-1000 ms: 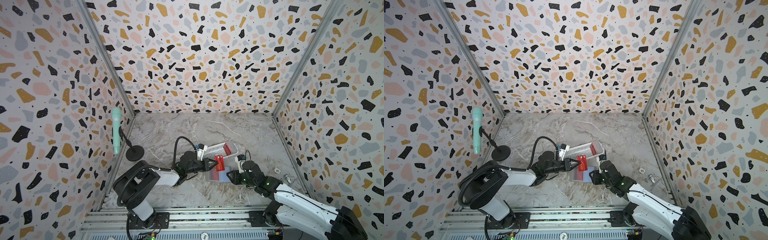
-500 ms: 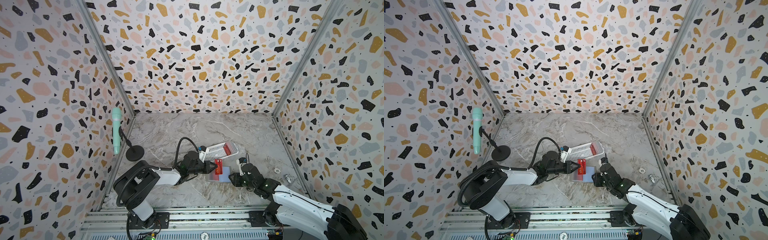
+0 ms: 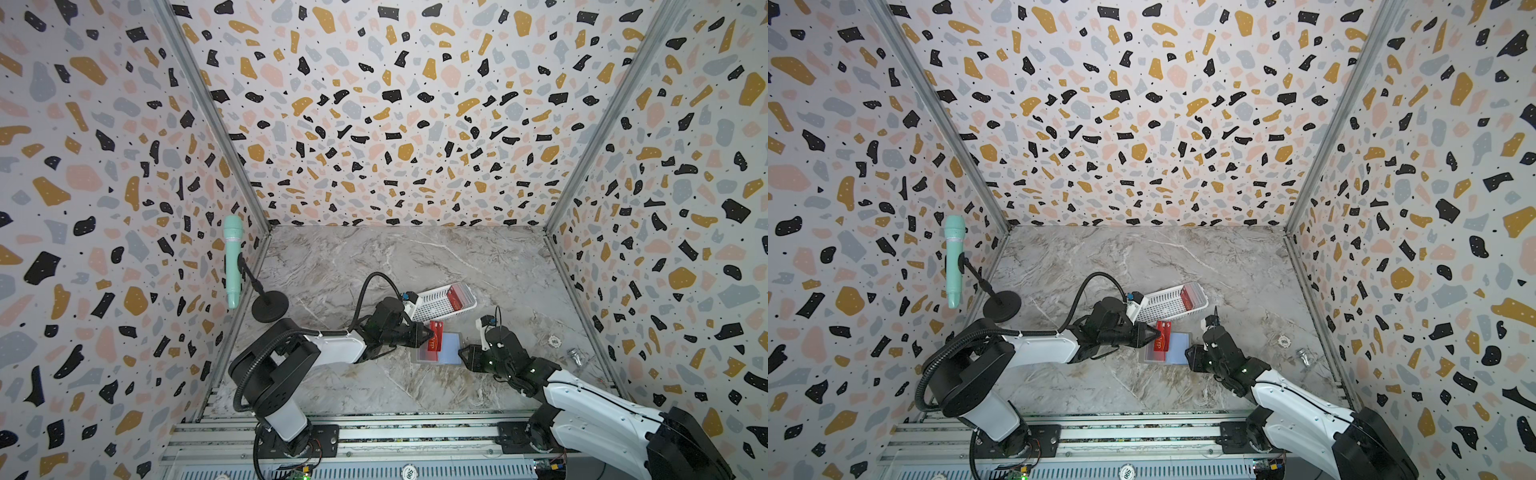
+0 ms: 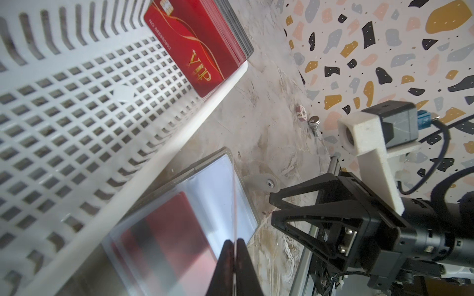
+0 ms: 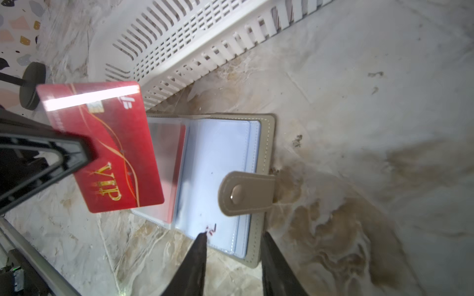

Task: Insert credit cards into a card holder
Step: Insert the credit card into the card slot.

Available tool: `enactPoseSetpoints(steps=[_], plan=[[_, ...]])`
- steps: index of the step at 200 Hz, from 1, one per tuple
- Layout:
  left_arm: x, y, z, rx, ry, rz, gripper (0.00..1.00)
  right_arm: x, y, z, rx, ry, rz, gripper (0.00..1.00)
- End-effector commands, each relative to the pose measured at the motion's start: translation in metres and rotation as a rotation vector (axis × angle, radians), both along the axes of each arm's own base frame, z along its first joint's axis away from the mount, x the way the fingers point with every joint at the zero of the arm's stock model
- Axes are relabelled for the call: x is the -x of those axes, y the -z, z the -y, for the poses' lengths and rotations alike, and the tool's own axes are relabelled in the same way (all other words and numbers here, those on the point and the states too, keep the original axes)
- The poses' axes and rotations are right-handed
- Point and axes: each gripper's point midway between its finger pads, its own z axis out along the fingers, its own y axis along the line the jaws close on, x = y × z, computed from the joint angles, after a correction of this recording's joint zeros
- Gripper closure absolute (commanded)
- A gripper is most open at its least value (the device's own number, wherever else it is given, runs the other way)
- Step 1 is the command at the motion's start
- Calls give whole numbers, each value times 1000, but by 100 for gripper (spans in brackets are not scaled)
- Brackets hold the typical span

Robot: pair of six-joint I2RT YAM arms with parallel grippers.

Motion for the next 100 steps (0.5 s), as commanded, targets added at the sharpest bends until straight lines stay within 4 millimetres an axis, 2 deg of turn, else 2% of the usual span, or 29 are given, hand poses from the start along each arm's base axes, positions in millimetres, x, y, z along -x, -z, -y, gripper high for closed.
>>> enactPoseSetpoints(steps=[1, 100], plan=[[0, 3, 4, -16, 13, -12, 92, 0, 2, -4, -7, -24, -5, 63], [2, 18, -3, -48, -25, -170, 93, -1, 19, -3, 37, -26, -40, 68]])
